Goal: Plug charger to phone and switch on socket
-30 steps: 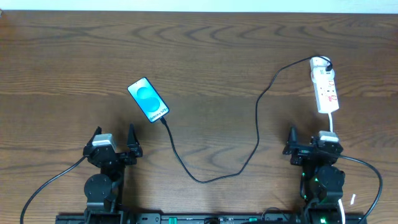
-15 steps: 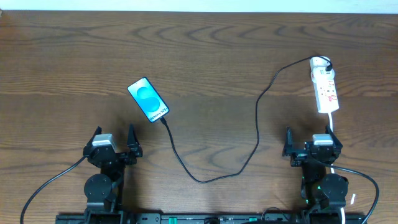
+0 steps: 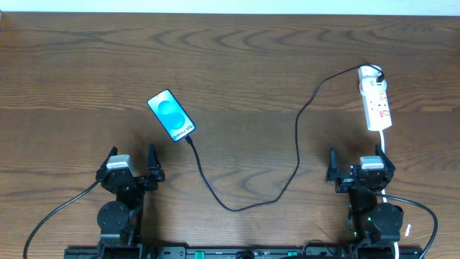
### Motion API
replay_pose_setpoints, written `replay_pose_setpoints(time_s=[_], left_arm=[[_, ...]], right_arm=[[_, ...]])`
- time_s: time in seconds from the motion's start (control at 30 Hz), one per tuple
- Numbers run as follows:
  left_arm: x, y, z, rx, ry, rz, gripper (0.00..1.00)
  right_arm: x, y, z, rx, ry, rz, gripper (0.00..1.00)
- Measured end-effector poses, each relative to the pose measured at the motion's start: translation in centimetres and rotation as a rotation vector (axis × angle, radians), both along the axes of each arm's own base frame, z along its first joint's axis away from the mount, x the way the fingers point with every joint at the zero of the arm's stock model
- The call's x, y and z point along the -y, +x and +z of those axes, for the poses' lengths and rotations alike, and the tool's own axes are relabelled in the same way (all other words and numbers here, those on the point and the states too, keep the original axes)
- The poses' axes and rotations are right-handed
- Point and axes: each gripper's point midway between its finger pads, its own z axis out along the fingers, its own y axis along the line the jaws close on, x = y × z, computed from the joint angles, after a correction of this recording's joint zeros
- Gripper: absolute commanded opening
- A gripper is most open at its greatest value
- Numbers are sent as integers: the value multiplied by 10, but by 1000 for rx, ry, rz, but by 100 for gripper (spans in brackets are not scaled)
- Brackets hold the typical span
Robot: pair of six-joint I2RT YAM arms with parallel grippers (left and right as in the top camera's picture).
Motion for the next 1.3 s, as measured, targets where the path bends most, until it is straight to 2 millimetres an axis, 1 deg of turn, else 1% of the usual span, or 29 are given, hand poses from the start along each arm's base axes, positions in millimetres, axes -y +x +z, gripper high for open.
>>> replay_pose_setpoints(time_s=[0.2,0.6,1.3], left_arm=[[0,0,0,0,0,0,89],[0,0,0,0,0,0,89],[0,0,0,0,0,0,90]], right_arm=[[0,0,0,0,1,-1,99],[8,0,1,5,97,-55,99],[8,0,1,5,104,-55,99]])
